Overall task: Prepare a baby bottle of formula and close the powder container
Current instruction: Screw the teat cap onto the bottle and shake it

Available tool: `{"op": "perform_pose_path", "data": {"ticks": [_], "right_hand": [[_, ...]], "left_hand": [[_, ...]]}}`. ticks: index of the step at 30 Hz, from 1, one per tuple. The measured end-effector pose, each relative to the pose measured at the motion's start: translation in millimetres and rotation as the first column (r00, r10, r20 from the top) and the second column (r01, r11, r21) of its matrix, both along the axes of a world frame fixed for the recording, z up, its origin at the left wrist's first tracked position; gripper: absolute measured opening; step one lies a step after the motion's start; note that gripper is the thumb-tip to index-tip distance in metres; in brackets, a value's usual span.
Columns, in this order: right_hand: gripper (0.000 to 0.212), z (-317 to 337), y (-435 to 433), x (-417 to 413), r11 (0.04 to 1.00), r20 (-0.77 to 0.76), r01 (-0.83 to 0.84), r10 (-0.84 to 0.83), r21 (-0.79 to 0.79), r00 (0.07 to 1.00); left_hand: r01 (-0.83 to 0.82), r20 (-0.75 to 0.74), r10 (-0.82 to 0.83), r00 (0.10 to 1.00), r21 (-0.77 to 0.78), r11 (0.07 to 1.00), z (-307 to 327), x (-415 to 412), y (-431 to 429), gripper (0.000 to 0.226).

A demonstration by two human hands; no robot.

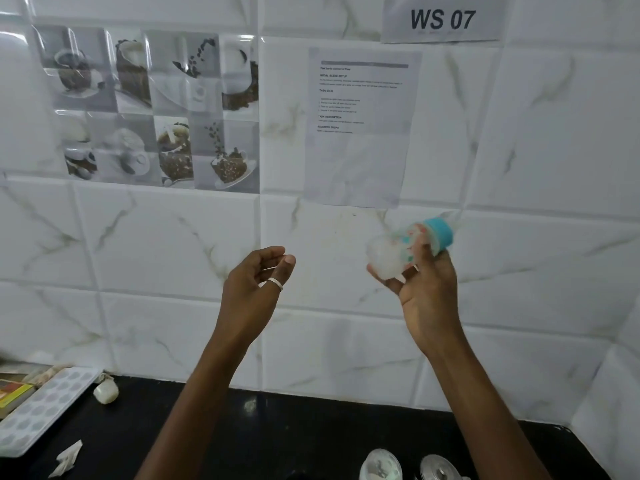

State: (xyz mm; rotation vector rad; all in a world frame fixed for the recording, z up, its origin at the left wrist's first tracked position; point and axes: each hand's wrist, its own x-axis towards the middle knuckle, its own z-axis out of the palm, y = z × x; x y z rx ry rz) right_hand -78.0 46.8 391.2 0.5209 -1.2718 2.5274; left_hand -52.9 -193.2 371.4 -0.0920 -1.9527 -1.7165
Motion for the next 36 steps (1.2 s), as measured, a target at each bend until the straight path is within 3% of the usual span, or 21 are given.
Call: {"op": "perform_pose_path", "data": {"ticks": [2, 5, 7, 10, 12, 14, 16, 19, 20, 22, 24, 25, 26, 28, 30, 31, 34, 36], "right_hand": [[0.053, -1.5, -2.5, 0.7, 0.996, 0.021, 0.021, -0.023, 0.082, 1.0], [0.051, -13.7, -4.9, 3.5, 0.902, 0.054, -0.048, 0.027, 0.429, 0.998], [0.056, -13.5, -2.7, 3.9, 0.932, 0.05, -0.046, 0.03, 0.36, 0.998], [0.05, -5.7, 0.1, 1.6, 0.998, 0.035, -0.022, 0.02, 0.053, 0.999], [0.048, -6.9, -1.6, 1.7, 0.989, 0.043, -0.002, -0.004, 0.145, 0.999], [0.05, -13.0, -3.0, 3.6, 0.921, 0.064, -0.043, 0.02, 0.386, 0.998], [0.053, -13.6, -1.3, 4.8, 0.904, 0.053, -0.052, 0.033, 0.424, 0.998], [0.052, -5.2, 3.3, 2.3, 0.995, 0.024, -0.038, 0.036, 0.093, 0.999], [0.051, -3.3, 4.5, 1.1, 0.999, 0.018, -0.019, 0.018, 0.047, 1.0], [0.051, -5.1, 2.4, 1.7, 0.982, 0.025, -0.007, 0.003, 0.191, 1.0], [0.053, -13.1, -0.4, 3.7, 0.883, 0.047, -0.069, 0.053, 0.464, 0.997], [0.053, -15.2, -0.8, 4.4, 0.855, 0.048, -0.082, 0.067, 0.513, 0.997], [0.051, -15.0, -0.4, 4.1, 0.876, 0.037, -0.072, 0.062, 0.478, 0.997], [0.043, -10.1, 2.3, 2.9, 0.975, 0.027, -0.048, 0.043, 0.218, 0.999], [0.039, -4.7, 6.0, 0.2, 0.999, 0.015, -0.024, 0.024, 0.033, 1.0], [0.042, -4.5, 6.1, 0.1, 0.998, 0.015, -0.013, 0.012, 0.069, 1.0], [0.059, -12.3, 1.1, 3.4, 0.908, 0.055, -0.04, 0.019, 0.417, 0.998], [0.065, -12.8, 1.3, 4.4, 0.898, 0.049, -0.032, 0.012, 0.439, 0.999]], "left_hand": [[-0.004, 0.001, 0.004, 1.0, 0.005, 1.0, -0.7, -0.3, -1.0, 0.026], [0.001, 0.008, -0.001, 1.0, 0.017, 1.0, -1.8, -1.2, -1.0, 0.027], [0.006, 0.007, -0.006, 1.0, 0.017, 1.0, -2.0, -1.4, -0.6, 0.027], [0.005, -0.001, -0.005, 1.0, 0.011, 1.0, -1.9, -1.4, -1.9, 0.027], [0.001, -0.001, -0.001, 1.0, 0.011, 1.0, -1.6, -1.6, -3.4, 0.024], [-0.003, 0.0, 0.003, 1.0, 0.014, 1.0, -1.7, -2.0, -3.2, 0.022], [-0.002, 0.001, 0.002, 1.0, 0.013, 1.0, -1.9, -2.0, -2.1, 0.024], [0.005, -0.002, -0.005, 1.0, 0.008, 1.0, -2.3, -1.6, -1.4, 0.029], [0.004, -0.003, -0.004, 1.0, 0.006, 1.0, -2.3, -1.3, -1.8, 0.03], [-0.001, -0.005, 0.001, 1.0, 0.004, 1.0, -2.3, -1.3, -2.6, 0.031], [-0.003, -0.004, 0.003, 1.0, 0.006, 1.0, -2.2, -2.4, -1.9, 0.03], [-0.002, -0.002, 0.002, 1.0, 0.005, 1.0, -2.2, -3.0, -1.2, 0.029], [0.0, -0.001, 0.0, 1.0, 0.003, 1.0, -2.2, -3.6, -0.3, 0.028], [0.006, -0.003, -0.007, 1.0, -0.002, 1.0, -3.1, -3.8, 0.3, 0.025], [0.007, -0.004, -0.007, 1.0, -0.002, 1.0, -4.0, -3.0, -1.2, 0.025], [0.004, -0.004, -0.004, 1.0, -0.001, 1.0, -4.2, -2.8, -2.2, 0.026], [-0.002, -0.005, 0.002, 1.0, 0.005, 1.0, -3.9, -3.2, -2.8, 0.027], [0.002, -0.004, -0.002, 1.0, 0.01, 1.0, -3.4, -4.2, -0.9, 0.026]]}}
